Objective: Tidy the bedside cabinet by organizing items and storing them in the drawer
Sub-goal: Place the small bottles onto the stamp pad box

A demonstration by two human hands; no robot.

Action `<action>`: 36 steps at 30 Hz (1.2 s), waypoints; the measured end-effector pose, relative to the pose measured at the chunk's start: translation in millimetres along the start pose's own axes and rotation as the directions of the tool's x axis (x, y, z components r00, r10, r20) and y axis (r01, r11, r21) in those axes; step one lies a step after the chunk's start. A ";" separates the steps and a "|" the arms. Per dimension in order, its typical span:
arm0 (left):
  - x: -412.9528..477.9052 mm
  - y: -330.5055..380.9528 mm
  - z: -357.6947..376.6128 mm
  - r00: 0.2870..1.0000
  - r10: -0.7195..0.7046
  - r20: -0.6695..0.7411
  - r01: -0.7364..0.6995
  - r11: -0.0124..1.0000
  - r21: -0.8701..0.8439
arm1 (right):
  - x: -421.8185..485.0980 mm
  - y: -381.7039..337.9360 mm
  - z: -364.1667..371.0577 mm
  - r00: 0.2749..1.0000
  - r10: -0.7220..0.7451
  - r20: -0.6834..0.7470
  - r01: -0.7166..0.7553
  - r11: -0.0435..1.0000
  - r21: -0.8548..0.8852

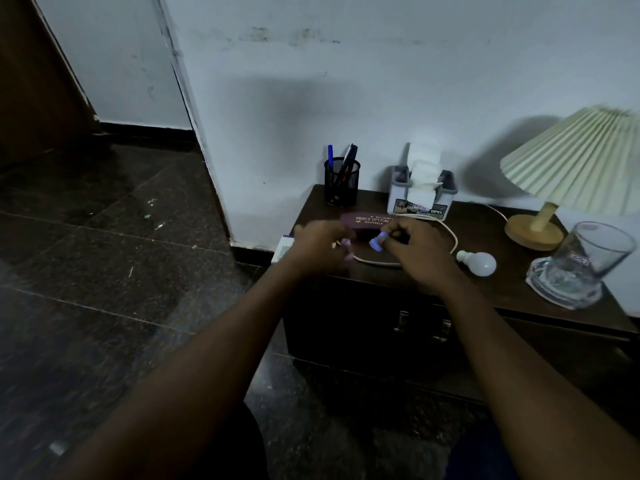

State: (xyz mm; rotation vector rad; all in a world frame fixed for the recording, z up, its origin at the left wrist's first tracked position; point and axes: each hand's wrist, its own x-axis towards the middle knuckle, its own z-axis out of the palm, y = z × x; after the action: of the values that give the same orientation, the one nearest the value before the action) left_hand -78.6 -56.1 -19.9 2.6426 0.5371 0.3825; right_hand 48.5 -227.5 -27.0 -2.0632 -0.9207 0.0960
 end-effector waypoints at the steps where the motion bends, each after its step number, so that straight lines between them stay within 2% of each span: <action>1: -1.9 -6.6 -8.9 0.996 -0.047 -0.074 0.037 0.991 -0.131 | 0.3 -0.3 3.9 0.998 -0.008 -0.055 0.009 1.000 0.012; 3: -8.5 -24.7 -26.5 0.967 -0.128 -0.219 0.053 0.946 -0.319 | 2.9 -4.3 18.6 0.989 -0.064 -0.132 0.064 0.998 0.000; 5: -15.8 -42.9 -37.5 0.946 -0.134 -0.295 0.046 0.957 -0.286 | 8.7 -13.0 37.0 0.981 -0.141 -0.130 0.133 0.989 -0.065; 8: -21.2 -63.4 -38.7 0.945 -0.166 -0.281 0.102 0.968 -0.232 | 16.4 -29.2 68.2 0.963 -0.270 0.010 0.265 0.936 -0.233; 11: -17.3 -73.2 -33.8 0.946 -0.190 -0.262 0.130 0.965 -0.229 | 17.3 -39.3 91.7 0.932 -0.349 0.094 0.361 0.895 -0.260; 15: -14.8 -82.1 -26.7 0.978 -0.128 -0.163 0.101 0.981 -0.166 | 15.2 -41.0 104.3 0.923 -0.360 0.136 0.385 0.875 -0.292; 17: -14.6 -85.7 -23.3 0.987 -0.116 -0.111 0.096 0.980 -0.172 | 15.3 -40.7 106.1 0.928 -0.345 0.141 0.371 0.886 -0.279; 23: -12.5 -84.4 -25.3 0.987 -0.138 -0.077 0.122 0.975 -0.187 | 14.9 -36.8 100.2 0.932 -0.317 0.173 0.352 0.906 -0.236; 25: -12.8 -76.7 -27.7 0.987 -0.148 -0.069 0.126 0.959 -0.253 | 20.1 -34.5 87.7 0.951 -0.286 0.115 0.307 0.916 -0.259; 27: -11.1 -64.3 -28.4 0.985 -0.156 -0.069 0.131 0.951 -0.282 | 30.5 -26.4 67.7 0.973 -0.232 -0.017 0.212 0.916 -0.341; 29: -7.6 -47.7 -26.3 0.985 -0.140 -0.101 0.124 0.981 -0.151 | 40.6 -10.2 47.2 0.987 -0.132 -0.086 0.075 0.874 -0.480; 31: -2.8 -29.5 -21.5 0.982 -0.098 -0.160 0.093 0.995 -0.039 | 47.6 11.3 32.9 0.999 -0.008 -0.038 -0.015 0.820 -0.572; 33: 3.0 -14.5 -14.3 0.979 -0.062 -0.193 0.059 0.998 -0.023 | 53.2 29.2 26.7 0.994 0.103 0.036 -0.065 0.825 -0.561; 36: 8.3 -0.9 0.0 0.974 -0.003 -0.227 0.002 1.000 -0.004 | 57.5 42.2 28.0 0.987 0.144 0.076 -0.079 0.833 -0.548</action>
State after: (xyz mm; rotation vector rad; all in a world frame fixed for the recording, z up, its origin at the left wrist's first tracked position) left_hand -71.6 -51.9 -18.8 2.6101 0.6097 0.6900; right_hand 104.0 -187.2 -61.3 -2.6678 -0.9737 0.0122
